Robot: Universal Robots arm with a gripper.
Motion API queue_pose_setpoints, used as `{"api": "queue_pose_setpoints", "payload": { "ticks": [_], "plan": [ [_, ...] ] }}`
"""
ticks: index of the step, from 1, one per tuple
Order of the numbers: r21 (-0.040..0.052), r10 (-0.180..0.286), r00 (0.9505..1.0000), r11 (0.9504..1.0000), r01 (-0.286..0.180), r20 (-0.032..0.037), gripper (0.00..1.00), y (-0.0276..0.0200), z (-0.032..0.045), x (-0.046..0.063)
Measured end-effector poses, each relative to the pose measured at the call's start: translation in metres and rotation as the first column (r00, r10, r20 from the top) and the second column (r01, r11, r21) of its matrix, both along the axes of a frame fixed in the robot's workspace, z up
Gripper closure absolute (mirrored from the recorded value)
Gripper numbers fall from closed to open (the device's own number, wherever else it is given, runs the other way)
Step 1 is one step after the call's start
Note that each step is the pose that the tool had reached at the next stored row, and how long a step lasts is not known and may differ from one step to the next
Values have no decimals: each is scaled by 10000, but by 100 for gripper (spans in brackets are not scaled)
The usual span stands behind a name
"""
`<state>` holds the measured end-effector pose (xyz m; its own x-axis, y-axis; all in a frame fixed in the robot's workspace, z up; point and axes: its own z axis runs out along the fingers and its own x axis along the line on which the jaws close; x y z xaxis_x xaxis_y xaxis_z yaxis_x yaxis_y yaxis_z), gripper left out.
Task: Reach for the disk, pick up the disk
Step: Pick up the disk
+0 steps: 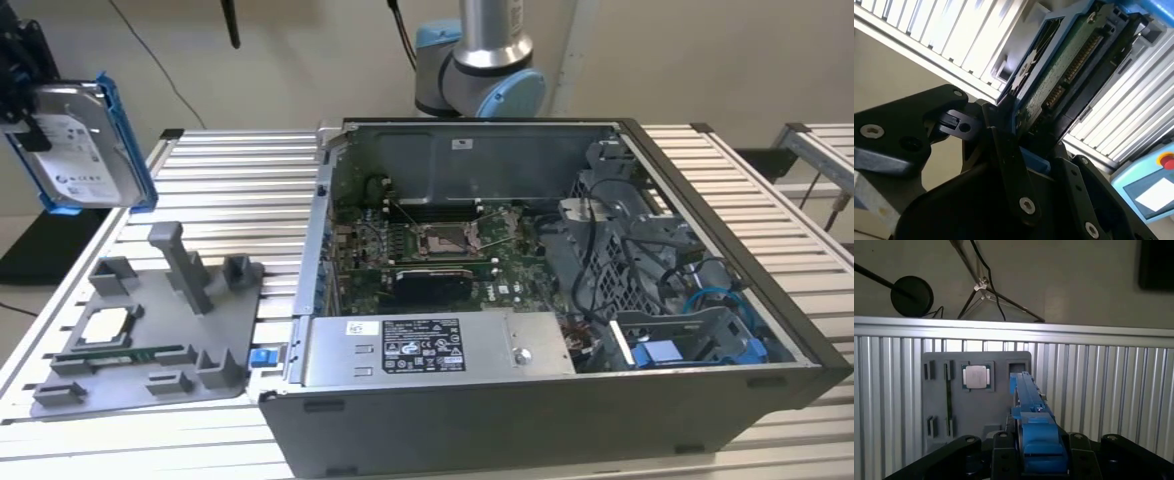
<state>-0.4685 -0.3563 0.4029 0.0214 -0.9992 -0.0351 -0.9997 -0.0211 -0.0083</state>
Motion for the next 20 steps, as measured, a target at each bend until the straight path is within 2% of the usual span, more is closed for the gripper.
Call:
{"api": "queue_pose_setpoints", "payload": {
  "ticks": [11,20],
  "plan": [
    [0,0,10000,10000,0,16,100,-11,327,0],
    [0,0,10000,10000,0,21,100,-24,628,0]
  ]
}}
